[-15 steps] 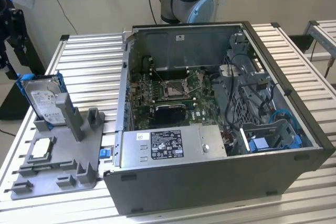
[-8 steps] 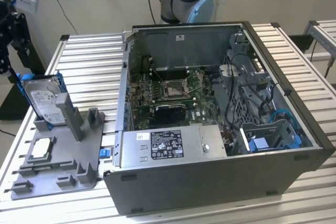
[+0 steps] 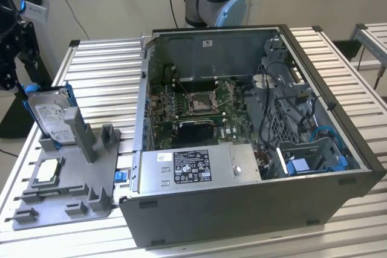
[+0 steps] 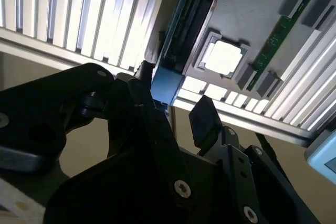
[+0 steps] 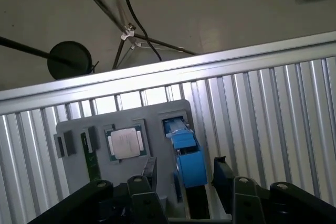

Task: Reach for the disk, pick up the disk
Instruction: 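Pick up the disk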

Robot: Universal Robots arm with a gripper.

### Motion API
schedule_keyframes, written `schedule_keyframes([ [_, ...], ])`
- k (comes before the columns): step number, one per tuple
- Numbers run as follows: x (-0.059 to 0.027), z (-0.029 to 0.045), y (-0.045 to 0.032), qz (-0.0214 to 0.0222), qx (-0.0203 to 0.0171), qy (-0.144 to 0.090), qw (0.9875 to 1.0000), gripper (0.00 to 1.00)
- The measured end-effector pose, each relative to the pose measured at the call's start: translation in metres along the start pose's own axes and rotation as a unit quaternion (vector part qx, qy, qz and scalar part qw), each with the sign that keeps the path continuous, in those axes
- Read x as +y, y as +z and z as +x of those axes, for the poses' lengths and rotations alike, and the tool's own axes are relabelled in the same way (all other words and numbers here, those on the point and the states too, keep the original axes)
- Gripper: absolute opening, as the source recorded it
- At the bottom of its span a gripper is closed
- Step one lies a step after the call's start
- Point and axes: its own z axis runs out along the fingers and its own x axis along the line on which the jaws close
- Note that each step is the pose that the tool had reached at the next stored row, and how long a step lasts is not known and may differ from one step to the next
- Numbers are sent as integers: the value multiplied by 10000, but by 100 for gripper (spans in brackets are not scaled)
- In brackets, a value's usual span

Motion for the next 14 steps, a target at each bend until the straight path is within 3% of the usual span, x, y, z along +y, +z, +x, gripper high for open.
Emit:
schedule_keyframes([
  [5,-12,-14,91,0,3,-104,9999,100],
  [10,-15,-14,161,1,13,-418,9991,100],
  [14,-18,-14,236,18,11,-447,9990,100],
])
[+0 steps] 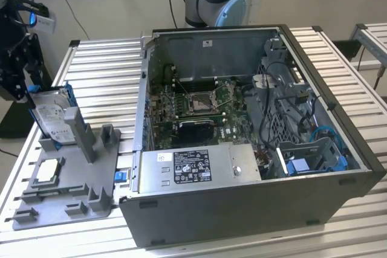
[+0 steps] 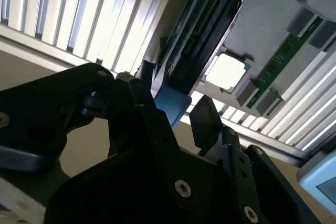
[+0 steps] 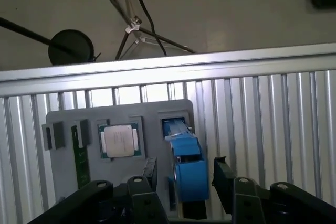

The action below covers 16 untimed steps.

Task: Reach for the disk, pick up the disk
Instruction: 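Pick up the disk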

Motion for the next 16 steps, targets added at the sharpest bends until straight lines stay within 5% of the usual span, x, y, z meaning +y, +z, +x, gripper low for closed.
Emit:
schedule_keyframes([
  [11,16,2,184,87,-45,-168,9998,100],
  [16,17,2,203,89,-45,-172,9998,100],
])
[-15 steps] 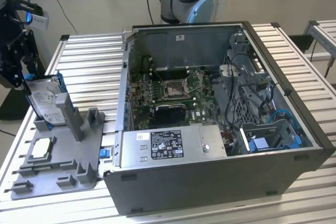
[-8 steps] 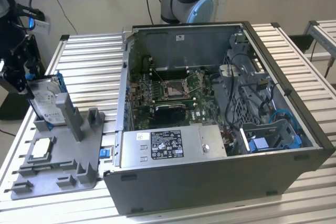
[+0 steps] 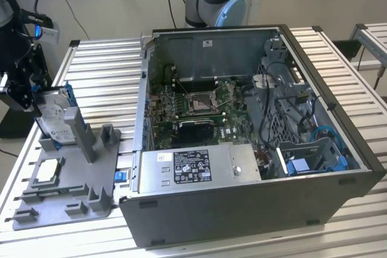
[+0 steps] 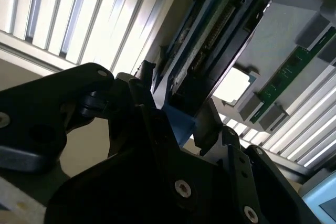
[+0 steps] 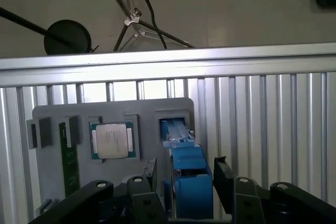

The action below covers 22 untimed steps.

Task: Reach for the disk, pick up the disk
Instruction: 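Pick up the disk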

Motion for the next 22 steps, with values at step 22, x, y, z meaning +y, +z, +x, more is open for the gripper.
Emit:
schedule_keyframes([
  [22,11,2,166,12,-30,0,10000,100],
])
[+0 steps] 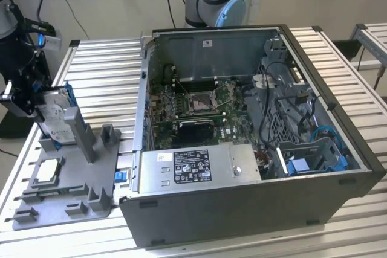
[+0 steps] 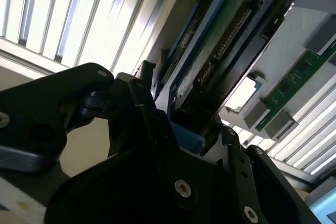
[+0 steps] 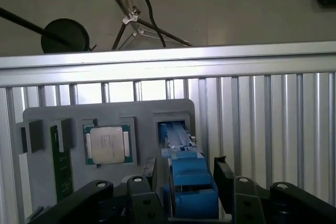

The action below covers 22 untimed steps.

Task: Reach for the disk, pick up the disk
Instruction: 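Pick up the disk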

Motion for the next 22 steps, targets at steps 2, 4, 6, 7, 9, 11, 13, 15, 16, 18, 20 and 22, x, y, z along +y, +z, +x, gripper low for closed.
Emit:
schedule_keyframes([
  [2,0,0,14,3,-30,-1,10000,100],
  [4,-1,1,25,4,-70,-1,10000,100],
  [6,0,0,35,3,-100,-1,9999,100],
  [7,0,0,40,2,-110,-1,9999,100],
  [9,0,1,49,0,-121,-1,9999,100],
  [11,0,1,56,-2,-128,-1,9999,100],
  [13,0,1,65,-1,-129,-1,9999,100],
  [15,0,2,67,-1,-129,-2,9999,100],
  [16,0,2,68,0,-130,-2,9999,100],
  [18,-1,2,68,0,-128,-2,9999,100],
  [20,-2,2,70,2,-131,-2,9999,100],
  [22,-1,1,71,3,-132,-2,9999,100],
])
